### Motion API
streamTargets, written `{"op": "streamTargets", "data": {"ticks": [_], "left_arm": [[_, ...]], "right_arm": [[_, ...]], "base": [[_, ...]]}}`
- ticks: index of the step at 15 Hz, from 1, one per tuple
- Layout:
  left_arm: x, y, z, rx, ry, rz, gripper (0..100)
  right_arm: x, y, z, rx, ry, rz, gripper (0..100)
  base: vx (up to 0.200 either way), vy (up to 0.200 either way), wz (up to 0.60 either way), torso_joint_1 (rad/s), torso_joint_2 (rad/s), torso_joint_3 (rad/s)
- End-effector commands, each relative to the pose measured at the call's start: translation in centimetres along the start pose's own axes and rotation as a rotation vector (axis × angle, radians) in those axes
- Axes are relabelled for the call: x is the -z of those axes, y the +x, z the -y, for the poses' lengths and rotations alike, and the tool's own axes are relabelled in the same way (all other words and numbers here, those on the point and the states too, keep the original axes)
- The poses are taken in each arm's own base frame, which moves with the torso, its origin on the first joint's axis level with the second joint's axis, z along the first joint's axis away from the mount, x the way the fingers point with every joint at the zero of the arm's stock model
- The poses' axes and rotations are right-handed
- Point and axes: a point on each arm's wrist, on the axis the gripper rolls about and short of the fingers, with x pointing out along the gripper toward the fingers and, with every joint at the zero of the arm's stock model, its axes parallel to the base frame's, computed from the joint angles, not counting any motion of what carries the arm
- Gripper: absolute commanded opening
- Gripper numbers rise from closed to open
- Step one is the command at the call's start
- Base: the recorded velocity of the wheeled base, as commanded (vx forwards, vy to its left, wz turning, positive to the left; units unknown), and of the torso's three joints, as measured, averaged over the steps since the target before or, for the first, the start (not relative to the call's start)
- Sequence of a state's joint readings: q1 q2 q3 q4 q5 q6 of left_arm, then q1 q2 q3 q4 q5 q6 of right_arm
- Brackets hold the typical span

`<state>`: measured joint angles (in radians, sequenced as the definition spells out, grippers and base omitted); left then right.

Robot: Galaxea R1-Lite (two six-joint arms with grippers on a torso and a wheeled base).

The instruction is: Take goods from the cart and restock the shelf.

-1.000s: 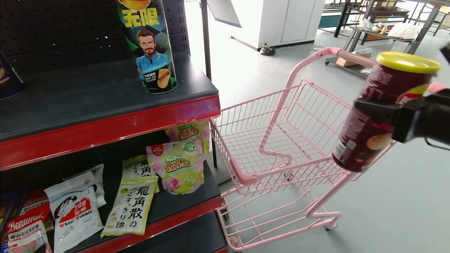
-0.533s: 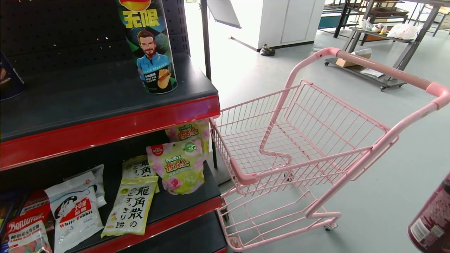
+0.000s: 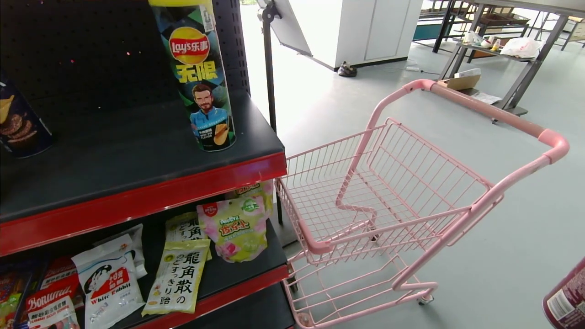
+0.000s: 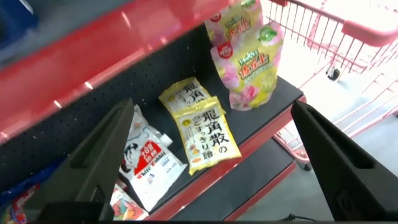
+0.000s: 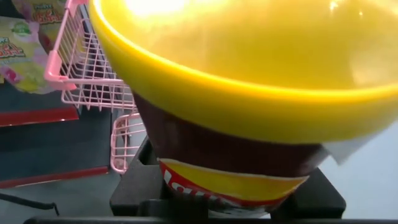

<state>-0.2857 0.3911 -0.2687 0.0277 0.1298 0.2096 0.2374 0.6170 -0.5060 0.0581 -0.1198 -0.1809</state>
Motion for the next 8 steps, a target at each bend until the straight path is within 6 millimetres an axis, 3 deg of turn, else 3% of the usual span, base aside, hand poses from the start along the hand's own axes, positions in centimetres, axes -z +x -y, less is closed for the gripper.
{"op": "streamTargets", "data": {"ticks": [1,8], "left_arm": [[-0.4,0.1,-0.1,-0.002,0.006,0.002,100],[-1.5,0.1,-0.3,-0.007,0.039,0.018,100]], "right_arm": [[-0.1,0.3,0.0,-0.002,-0.001,-0.010,0],[-0.2,0.7,-0.1,-0.007,-0.003,-0.025,0]], "base": [[0.000,0.000,0.00,0.149,-0.53,-0.373],[0.000,0.000,0.00,0.181,-0.56,-0.377]]}}
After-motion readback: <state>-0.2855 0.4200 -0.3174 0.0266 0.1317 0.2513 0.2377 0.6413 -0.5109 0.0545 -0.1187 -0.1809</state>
